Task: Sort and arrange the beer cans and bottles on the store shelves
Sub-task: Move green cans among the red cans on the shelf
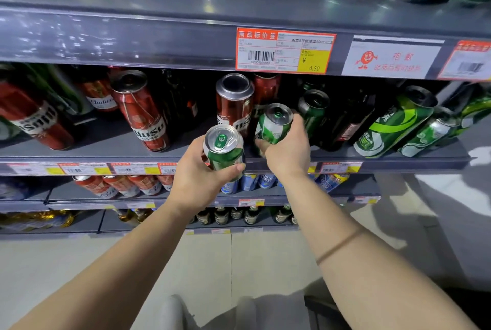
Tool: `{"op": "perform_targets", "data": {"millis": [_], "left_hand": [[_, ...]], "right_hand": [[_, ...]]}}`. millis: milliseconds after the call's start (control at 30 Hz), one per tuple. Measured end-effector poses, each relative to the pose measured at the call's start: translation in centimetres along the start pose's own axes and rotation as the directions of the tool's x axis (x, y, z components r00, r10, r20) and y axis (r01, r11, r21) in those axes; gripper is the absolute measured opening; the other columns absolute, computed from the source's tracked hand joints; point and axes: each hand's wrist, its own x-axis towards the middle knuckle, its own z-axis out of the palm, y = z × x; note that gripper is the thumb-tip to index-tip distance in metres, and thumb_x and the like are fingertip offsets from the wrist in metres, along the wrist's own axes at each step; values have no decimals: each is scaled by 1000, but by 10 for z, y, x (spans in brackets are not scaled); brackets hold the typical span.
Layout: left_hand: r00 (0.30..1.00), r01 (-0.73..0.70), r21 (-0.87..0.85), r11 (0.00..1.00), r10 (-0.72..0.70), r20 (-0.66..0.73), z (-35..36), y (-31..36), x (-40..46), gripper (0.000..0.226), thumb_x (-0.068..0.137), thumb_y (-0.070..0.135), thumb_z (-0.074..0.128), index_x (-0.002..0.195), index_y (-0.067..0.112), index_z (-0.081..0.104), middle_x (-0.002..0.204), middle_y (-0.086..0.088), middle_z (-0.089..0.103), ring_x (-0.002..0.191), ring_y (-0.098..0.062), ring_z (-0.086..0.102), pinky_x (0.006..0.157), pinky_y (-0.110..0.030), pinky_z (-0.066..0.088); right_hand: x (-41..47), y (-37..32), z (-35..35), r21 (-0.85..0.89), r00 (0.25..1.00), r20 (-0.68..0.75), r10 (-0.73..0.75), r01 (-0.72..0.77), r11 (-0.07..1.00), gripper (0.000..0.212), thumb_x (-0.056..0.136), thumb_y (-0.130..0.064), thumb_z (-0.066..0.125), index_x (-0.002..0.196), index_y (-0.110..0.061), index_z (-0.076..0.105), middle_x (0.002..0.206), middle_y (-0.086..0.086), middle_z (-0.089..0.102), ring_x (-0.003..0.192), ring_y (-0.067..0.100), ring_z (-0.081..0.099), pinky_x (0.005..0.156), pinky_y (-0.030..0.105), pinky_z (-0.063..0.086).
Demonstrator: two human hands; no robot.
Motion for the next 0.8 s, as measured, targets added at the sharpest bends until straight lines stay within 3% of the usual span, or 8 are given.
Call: {"op": "perform_targets", "data": {"millis": [133, 200, 300, 467, 533, 633, 700, 800], "left_hand": [[1000, -11, -6, 1000, 11, 15, -7, -3, 2, 66, 65, 36, 88, 123, 28, 58, 108, 19, 66, 102, 5, 60, 79, -9, 45], [999, -8, -11, 1000, 9, 34, -7, -2, 3, 67, 65, 36, 88, 124, 31, 56, 108, 22, 65, 103, 4, 59, 84, -16, 47], [999, 4, -31, 1000, -3, 43, -1, 1, 5, 71, 65, 34, 89, 126, 31, 52, 110, 25, 62, 106, 3, 58, 90, -27, 50], [998, 31, -92, 995, -26, 58, 22, 7, 6, 76, 62, 36, 89, 122, 32, 44, 111, 22, 60, 107, 3, 57, 90, -21, 48], [997, 19, -95, 995, -12, 72, 30, 9, 7, 75, 59, 41, 88, 121, 32, 46, 109, 20, 62, 104, 3, 58, 87, -19, 48], [998, -7, -108, 994, 14, 63, 39, 15, 6, 67, 61, 36, 89, 114, 42, 48, 106, 21, 64, 101, 4, 60, 83, -16, 49], [993, -29, -120, 992, 43, 112, 40, 20, 5, 63, 64, 31, 88, 111, 48, 50, 106, 22, 65, 102, 5, 60, 82, -11, 47], [967, -9, -233, 972, 68, 246, 29, 26, 8, 52, 70, 30, 84, 117, 32, 60, 111, 12, 69, 107, -5, 63, 89, -20, 49]], "right_hand": [[-1, -5, 12, -12, 1000, 6, -24, 24, 1000, 86, 69, -27, 83, 139, -29, 33, 136, 2, 45, 120, 26, 50, 79, 33, 41], [0, -2, 9, -22, 999, -26, -29, 28, 999, 90, 70, -23, 82, 143, -30, 29, 137, 1, 48, 123, 25, 47, 86, 36, 43], [2, 5, -4, -60, 996, -88, -4, -1, 998, 86, 72, -21, 81, 142, -24, 32, 130, 3, 53, 123, 28, 43, 87, 36, 41], [-13, 2, -26, 9, 978, -202, -45, 48, 999, 79, 72, -13, 72, 142, -23, 37, 132, 5, 44, 119, 25, 46, 98, 40, 42], [-31, 3, -33, 90, 990, -57, -128, 133, 987, 76, 70, -10, 70, 139, -27, 40, 129, -1, 48, 110, 16, 52, 94, 41, 47], [-49, 8, -35, 48, 926, 321, -201, 197, 979, 85, 69, -16, 74, 143, -31, 34, 136, -5, 47, 120, 15, 50, 98, 39, 45], [-49, 9, -33, 26, 924, 350, -154, 155, 988, 84, 65, -23, 79, 137, -36, 37, 128, -8, 54, 116, 15, 53, 93, 37, 47], [-48, 7, -31, 37, 964, 249, -88, 81, 996, 63, 59, -39, 79, 113, -40, 46, 101, -17, 62, 93, 12, 62, 74, 32, 50]]}}
